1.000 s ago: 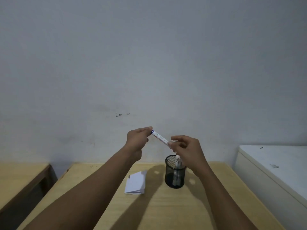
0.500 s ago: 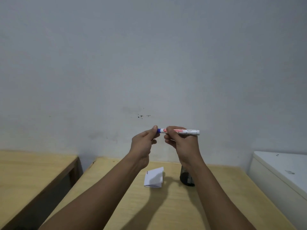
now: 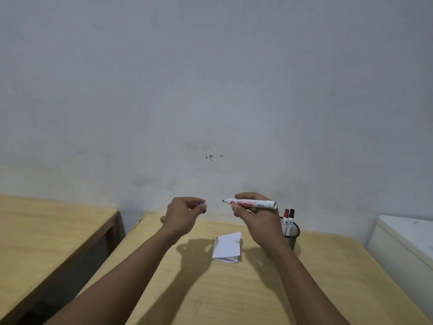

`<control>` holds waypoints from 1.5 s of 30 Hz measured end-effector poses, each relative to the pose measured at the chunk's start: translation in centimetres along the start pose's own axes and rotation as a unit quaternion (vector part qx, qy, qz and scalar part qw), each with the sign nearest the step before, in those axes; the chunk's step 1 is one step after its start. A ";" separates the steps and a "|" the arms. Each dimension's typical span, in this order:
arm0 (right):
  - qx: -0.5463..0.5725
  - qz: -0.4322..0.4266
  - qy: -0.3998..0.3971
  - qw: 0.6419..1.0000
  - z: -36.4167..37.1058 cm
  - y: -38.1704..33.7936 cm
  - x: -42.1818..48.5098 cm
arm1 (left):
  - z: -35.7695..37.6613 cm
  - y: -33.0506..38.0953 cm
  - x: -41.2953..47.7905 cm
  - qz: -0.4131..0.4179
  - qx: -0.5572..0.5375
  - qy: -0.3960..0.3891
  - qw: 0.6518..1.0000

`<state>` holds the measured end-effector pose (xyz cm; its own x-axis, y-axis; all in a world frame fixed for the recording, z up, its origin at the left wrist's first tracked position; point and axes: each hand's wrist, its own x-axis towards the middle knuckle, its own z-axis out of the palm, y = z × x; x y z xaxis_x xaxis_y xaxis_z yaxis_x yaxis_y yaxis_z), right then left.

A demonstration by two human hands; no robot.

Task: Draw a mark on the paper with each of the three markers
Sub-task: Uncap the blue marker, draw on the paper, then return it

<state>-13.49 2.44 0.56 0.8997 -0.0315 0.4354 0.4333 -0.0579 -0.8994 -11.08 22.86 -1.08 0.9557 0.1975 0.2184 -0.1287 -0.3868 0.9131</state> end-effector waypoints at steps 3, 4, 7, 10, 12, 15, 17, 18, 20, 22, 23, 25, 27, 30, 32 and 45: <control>0.035 0.057 0.010 0.998 0.6 3.0 0.2 | 1.0 -3.8 0.6 0.034 0.239 0.016 0.970; 0.036 0.069 0.002 0.997 0.8 4.1 0.3 | 1.2 -4.9 0.7 0.044 0.267 0.013 0.963; 0.013 0.093 -0.019 0.995 1.0 7.0 0.1 | 1.7 -7.7 1.1 0.041 0.306 0.002 0.951; -0.007 0.120 -0.022 0.992 1.2 9.1 -0.1 | 2.5 -10.0 1.3 0.042 0.308 0.000 0.950; -0.004 0.144 -0.020 0.989 1.4 10.2 0.0 | 3.0 -10.3 1.2 0.042 0.322 -0.001 0.946; -0.017 0.147 -0.013 0.989 1.6 11.1 0.8 | 3.3 -10.4 1.1 0.051 0.374 -0.004 0.926; -0.026 0.138 -0.007 0.990 1.9 11.5 1.8 | 3.5 -10.2 0.5 0.094 0.401 0.012 0.911; -0.033 0.134 -0.004 0.990 2.0 11.7 2.3 | 3.8 -10.0 0.0 0.136 0.405 0.011 0.904; -0.049 0.138 0.008 0.989 2.2 12.3 3.1 | 4.8 -9.5 -1.3 0.218 0.419 -0.045 0.880; -0.059 0.156 0.014 0.986 2.2 13.2 3.4 | 6.0 -9.1 -2.2 0.253 0.449 -0.116 0.849; -0.061 0.167 0.012 0.984 2.2 13.8 3.4 | 6.4 -9.2 -2.4 0.252 0.464 -0.137 0.838; -0.069 0.179 0.005 0.981 2.1 15.0 3.1 | 6.8 -9.8 -2.7 0.244 0.470 -0.153 0.834; -0.078 0.172 0.001 0.982 1.9 15.8 2.9 | 6.9 -10.4 -3.1 0.235 0.457 -0.156 0.844; -0.084 0.152 -0.005 0.985 1.8 16.5 2.7 | 7.2 -11.2 -3.3 0.230 0.444 -0.144 0.854; -0.103 0.139 -0.014 0.985 1.8 16.8 2.5 | 7.3 -11.4 -3.3 0.209 0.436 -0.151 0.862; -0.156 0.125 -0.030 0.979 2.3 17.2 2.6 | 7.0 -10.9 -2.9 0.164 0.425 -0.199 0.868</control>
<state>-3.58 3.70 -13.88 0.9811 -0.0247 0.1921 0.1707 -0.3576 -0.9181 -10.57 20.17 -14.07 0.9422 -0.3094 0.1283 -0.3304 -0.9214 0.2048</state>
